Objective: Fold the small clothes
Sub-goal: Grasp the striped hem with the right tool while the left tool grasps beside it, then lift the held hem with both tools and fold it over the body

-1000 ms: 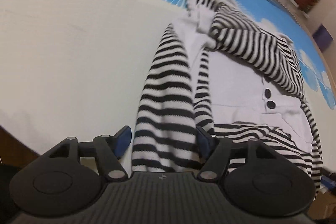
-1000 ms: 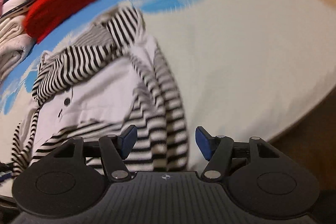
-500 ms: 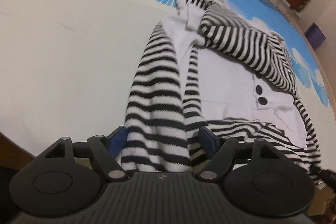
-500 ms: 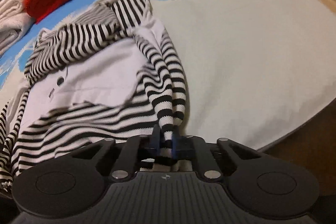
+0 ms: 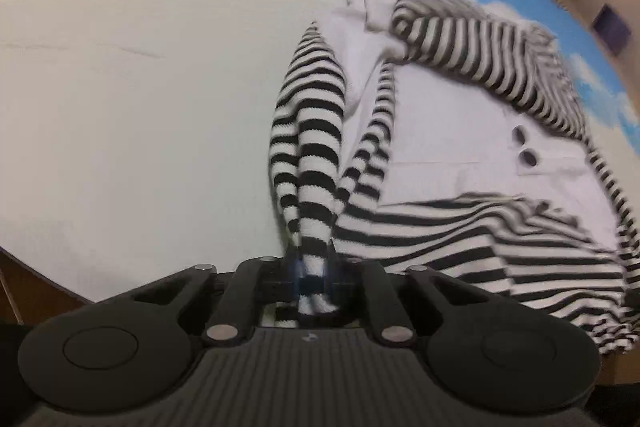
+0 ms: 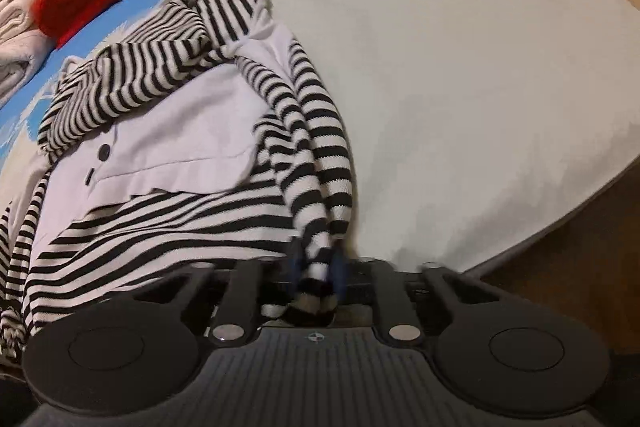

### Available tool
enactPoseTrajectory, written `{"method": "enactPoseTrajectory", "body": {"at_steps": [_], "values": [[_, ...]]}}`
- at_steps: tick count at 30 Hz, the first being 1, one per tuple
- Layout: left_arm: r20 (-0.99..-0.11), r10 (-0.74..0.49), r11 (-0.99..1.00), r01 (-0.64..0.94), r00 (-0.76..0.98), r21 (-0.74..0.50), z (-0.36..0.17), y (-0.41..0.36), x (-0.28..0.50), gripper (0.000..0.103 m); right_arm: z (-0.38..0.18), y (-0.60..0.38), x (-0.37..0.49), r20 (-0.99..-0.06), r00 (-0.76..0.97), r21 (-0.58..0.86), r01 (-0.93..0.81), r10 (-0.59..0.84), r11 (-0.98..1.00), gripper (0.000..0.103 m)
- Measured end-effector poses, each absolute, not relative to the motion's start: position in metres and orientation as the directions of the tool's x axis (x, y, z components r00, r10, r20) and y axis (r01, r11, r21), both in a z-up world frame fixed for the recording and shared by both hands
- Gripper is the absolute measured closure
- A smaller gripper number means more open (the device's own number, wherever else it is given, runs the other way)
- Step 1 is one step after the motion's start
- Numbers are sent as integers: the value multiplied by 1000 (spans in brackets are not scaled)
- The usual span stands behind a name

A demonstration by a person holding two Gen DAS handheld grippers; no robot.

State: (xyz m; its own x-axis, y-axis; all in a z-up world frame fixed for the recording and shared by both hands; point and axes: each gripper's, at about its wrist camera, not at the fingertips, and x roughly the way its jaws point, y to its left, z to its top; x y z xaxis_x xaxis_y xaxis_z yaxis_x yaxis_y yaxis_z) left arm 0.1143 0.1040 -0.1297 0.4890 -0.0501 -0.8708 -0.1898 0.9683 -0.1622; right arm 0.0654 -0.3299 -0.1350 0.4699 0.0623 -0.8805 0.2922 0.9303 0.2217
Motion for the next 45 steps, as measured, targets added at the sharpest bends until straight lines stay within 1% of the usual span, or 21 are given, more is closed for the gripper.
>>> {"method": "enactPoseTrajectory", "body": {"at_steps": [3, 5, 7, 8, 9, 10, 12, 16, 17, 18, 19, 22, 26, 29, 33, 39, 42, 45], "values": [[-842, -67, 958, -201, 535, -203, -117, 109, 106, 93, -117, -332, 59, -843, 535, 247, 305, 49, 920, 96], [-842, -91, 953, -198, 531, -228, -116, 108, 106, 92, -103, -337, 55, -811, 584, 265, 317, 33, 911, 96], [-865, -116, 950, -201, 488, -240, -124, 107, 109, 83, -105, -340, 56, -812, 583, 252, 334, 10, 908, 95], [-878, -127, 945, -211, 462, -248, -131, 108, 111, 78, -110, -342, 57, -827, 561, 246, 347, 10, 905, 91], [-883, -137, 941, -221, 448, -258, -136, 108, 113, 68, -119, -343, 59, -851, 524, 244, 356, 23, 902, 88], [-881, -146, 939, -218, 451, -268, -137, 108, 113, 65, -129, -343, 61, -877, 478, 240, 363, 41, 901, 87], [-881, -145, 946, -198, 450, -256, -136, 105, 114, 63, -140, -343, 61, -894, 444, 234, 370, 50, 899, 85], [-880, -123, 954, -191, 458, -233, -136, 103, 108, 64, -141, -340, 63, -895, 444, 223, 370, 39, 902, 84], [-881, -123, 956, -182, 457, -228, -135, 102, 108, 65, -141, -338, 62, -894, 446, 217, 362, 36, 907, 86], [-880, -125, 959, -170, 458, -225, -134, 102, 106, 74, -140, -334, 64, -892, 451, 215, 356, 35, 909, 90], [-879, -134, 960, -161, 457, -230, -133, 103, 104, 85, -138, -333, 63, -886, 461, 224, 349, 42, 910, 95], [-867, -132, 962, -148, 480, -228, -127, 102, 99, 91, -130, -336, 60, -868, 494, 248, 346, 49, 905, 96], [-843, -127, 966, -128, 522, -224, -114, 100, 94, 92, -116, -338, 56, -833, 551, 275, 334, 50, 902, 97], [-821, -138, 961, -125, 554, -246, -101, 103, 91, 93, -100, -341, 51, -796, 603, 310, 319, 61, 896, 97], [-792, -195, 952, -83, 579, -295, -68, 110, 90, 93, -72, -345, 44, -746, 659, 356, 273, 95, 894, 98], [-727, -302, 926, 7, 616, -378, 5, 133, 60, 94, -3, -357, 18, -646, 745, 423, 168, 166, 890, 98], [-724, -342, 911, 23, 599, -412, 24, 145, 34, 94, 23, -365, -11, -616, 762, 461, 143, 200, 876, 98], [-739, -361, 905, 21, 570, -426, 27, 149, 22, 94, 34, -365, -32, -612, 759, 474, 126, 222, 871, 98]]}}
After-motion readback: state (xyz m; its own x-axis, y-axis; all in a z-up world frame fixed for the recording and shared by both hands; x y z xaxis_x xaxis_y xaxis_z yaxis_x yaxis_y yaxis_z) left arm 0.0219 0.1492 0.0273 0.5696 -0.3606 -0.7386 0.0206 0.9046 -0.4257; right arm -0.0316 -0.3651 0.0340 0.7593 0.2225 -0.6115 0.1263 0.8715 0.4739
